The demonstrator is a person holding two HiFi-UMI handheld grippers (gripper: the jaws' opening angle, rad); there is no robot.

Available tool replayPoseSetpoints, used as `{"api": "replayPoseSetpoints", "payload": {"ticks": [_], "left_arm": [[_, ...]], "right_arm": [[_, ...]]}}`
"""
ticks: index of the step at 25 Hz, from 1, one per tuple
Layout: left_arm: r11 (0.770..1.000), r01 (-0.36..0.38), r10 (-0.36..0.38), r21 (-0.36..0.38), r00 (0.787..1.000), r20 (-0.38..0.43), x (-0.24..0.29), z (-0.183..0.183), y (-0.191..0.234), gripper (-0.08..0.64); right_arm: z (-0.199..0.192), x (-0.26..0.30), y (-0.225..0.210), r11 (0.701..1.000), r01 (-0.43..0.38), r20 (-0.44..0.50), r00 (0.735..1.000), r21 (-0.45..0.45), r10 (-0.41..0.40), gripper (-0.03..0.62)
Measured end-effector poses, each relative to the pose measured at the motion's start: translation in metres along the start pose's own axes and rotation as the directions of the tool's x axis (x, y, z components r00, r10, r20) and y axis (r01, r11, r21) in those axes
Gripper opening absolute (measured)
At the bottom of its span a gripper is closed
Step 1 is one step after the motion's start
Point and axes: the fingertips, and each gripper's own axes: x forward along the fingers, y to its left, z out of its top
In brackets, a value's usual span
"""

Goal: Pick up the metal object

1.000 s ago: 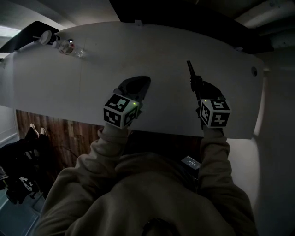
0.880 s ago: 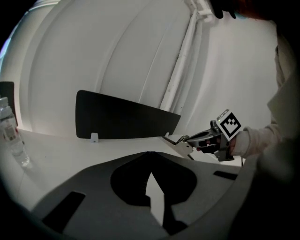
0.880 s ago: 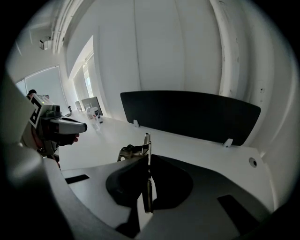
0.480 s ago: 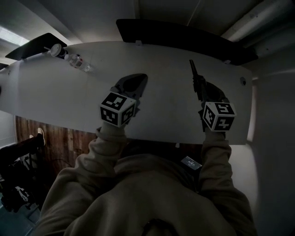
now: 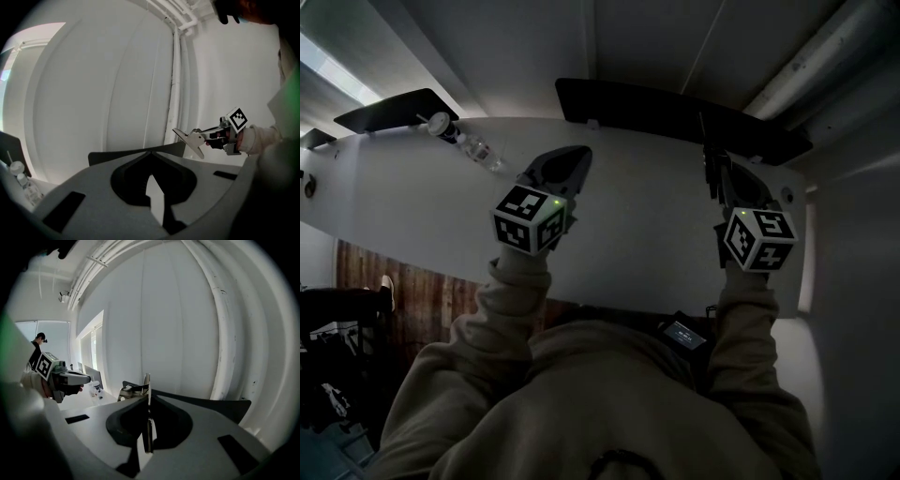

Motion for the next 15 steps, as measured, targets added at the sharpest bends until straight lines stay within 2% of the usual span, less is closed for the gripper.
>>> {"api": "replayPoseSetpoints", "payload": {"ticks": [8, 15], "left_arm": [[0.997, -0.05, 0.044, 0.058, 0.993, 0.114, -0.013, 0.07, 0.011, 0.003], [0.993, -0.066, 0.04, 0.098, 0.967, 0.251, -0.028, 0.147, 0.01, 0.003]], "right_arm": [[0.074, -0.018, 0.008, 0.999, -0.006, 0.123, 0.992, -0.045, 0.011, 0.021], [0.138, -0.043, 0.013, 0.997, -0.002, 0.226, 0.974, -0.077, 0.02, 0.021]]}}
